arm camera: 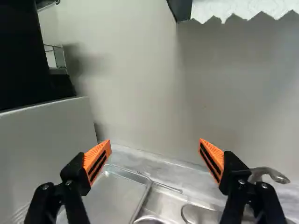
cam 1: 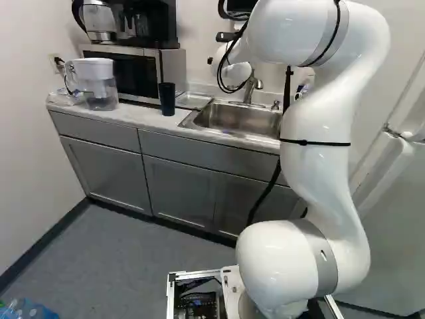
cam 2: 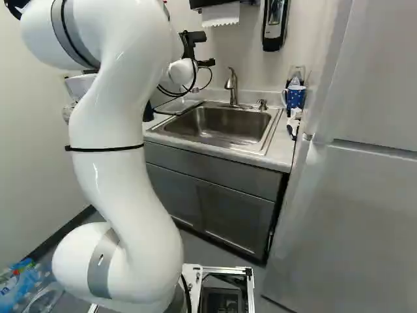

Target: Rinse the cup and place it in the tray

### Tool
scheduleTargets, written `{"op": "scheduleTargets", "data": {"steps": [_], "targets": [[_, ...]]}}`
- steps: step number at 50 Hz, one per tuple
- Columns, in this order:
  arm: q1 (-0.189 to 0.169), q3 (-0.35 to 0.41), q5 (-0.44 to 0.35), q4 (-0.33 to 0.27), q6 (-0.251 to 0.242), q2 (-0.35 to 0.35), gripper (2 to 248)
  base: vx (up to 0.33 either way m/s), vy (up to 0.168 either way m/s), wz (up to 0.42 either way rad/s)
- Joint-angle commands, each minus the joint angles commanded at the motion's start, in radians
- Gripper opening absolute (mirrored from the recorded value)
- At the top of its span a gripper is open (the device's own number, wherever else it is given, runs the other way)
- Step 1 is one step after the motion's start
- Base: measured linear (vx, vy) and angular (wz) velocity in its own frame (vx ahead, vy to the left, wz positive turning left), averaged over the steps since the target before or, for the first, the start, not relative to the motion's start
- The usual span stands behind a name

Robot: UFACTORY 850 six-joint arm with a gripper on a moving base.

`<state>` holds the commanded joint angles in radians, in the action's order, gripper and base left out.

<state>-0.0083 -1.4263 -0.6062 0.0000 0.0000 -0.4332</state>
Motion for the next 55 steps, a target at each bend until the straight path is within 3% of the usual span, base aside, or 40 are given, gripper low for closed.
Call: {"op": "scheduleTargets", "data": {"steps": [32, 55], "targets": [[-0.002, 0.000, 0.158, 0.000, 0.000, 0.000, 247, 0.000, 0.000, 0.000], [-0.027, -0.001, 0.240, 0.000, 0.000, -0.001, 247, 0.000, 0.000, 0.000]]}}
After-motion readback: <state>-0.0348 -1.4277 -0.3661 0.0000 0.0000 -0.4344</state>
